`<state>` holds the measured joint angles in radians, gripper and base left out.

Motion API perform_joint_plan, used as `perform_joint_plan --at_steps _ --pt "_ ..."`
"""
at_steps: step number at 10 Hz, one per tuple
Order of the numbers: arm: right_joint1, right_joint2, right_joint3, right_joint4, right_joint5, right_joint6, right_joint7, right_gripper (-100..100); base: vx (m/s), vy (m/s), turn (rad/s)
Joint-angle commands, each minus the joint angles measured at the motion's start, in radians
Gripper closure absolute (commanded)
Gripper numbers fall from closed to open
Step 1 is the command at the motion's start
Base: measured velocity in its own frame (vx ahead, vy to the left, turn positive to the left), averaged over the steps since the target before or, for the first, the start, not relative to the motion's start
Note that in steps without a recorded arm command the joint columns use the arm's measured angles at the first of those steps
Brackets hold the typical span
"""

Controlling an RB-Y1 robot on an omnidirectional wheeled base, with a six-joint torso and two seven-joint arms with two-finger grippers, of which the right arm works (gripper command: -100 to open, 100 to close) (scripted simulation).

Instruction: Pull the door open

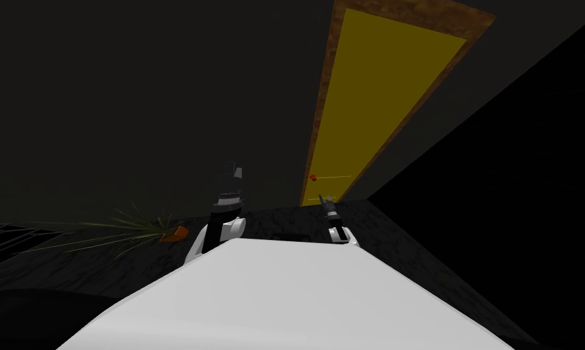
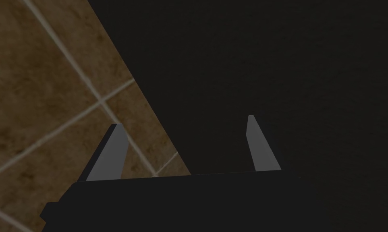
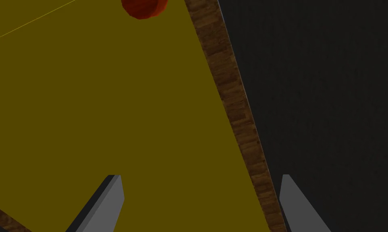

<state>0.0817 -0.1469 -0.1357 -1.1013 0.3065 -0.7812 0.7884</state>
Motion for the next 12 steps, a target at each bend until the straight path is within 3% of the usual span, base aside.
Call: perform_joint_plan --at_steps 1,12 --pt "-0.015 -0.004 -0.005 0.044 0.006 -0.013 0.034 -100 0.084 -0.019 0.017" --pt "-0.102 -0.019 -0.033 0.285 0.047 -0.073 0.237 -100 0.097 -0.025 0.016"
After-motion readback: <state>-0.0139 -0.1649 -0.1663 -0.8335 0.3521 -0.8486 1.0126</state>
